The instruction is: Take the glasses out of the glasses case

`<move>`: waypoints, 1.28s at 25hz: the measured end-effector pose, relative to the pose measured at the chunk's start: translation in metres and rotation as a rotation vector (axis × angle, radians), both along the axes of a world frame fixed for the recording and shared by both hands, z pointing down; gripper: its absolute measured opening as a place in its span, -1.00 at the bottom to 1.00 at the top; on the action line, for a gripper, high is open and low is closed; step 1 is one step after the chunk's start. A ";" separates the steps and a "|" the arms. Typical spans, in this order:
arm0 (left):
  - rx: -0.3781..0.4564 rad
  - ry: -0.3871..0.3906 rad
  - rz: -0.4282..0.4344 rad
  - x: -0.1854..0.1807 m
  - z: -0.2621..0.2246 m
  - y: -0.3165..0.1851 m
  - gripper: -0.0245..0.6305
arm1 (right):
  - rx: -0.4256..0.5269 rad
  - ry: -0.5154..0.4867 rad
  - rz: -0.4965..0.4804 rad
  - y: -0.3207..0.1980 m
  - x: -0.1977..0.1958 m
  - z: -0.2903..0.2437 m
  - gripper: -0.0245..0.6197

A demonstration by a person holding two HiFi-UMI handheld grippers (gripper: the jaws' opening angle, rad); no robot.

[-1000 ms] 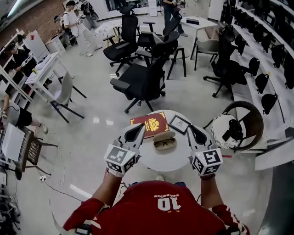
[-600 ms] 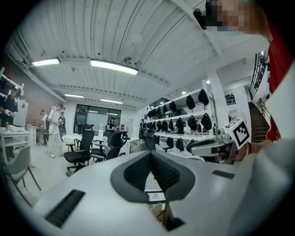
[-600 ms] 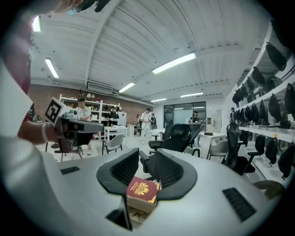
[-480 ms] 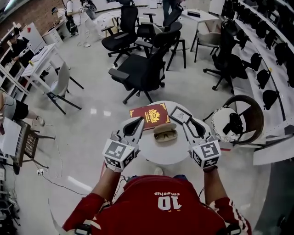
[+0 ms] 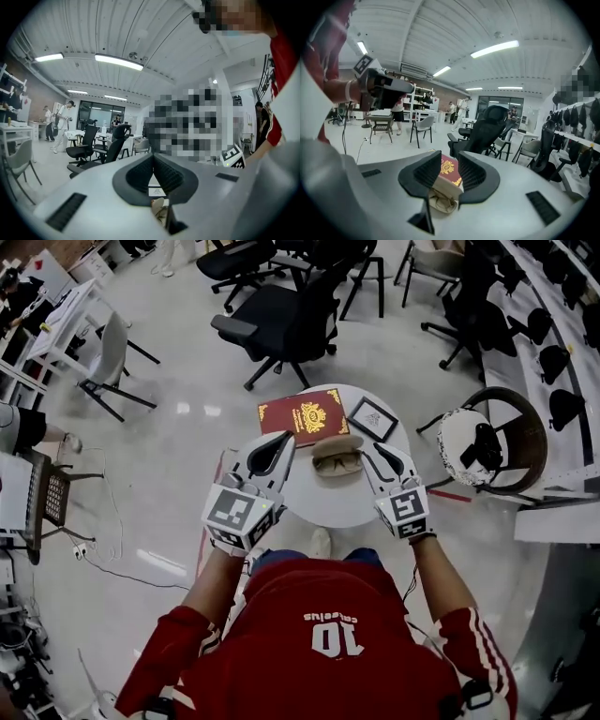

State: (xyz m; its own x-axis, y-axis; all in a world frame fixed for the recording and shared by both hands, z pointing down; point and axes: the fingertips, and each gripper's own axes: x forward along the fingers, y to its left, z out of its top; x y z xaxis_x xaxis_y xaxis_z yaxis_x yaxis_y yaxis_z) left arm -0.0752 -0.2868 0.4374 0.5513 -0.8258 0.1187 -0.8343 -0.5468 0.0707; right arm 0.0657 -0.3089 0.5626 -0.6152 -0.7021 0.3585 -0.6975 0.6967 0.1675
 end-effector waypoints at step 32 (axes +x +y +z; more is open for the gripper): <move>-0.139 -0.044 -0.105 -0.026 0.084 -0.027 -0.90 | -0.137 0.550 -0.289 -0.050 -0.052 0.265 -0.59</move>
State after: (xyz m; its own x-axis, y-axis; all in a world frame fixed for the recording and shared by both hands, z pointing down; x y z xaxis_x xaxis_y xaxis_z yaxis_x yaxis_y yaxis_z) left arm -0.1012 -0.3137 0.5215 0.4548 -0.8524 0.2578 -0.8901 -0.4442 0.1017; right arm 0.0133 -0.3587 0.8276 -0.4732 -0.4604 0.7511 -0.3150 0.8847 0.3438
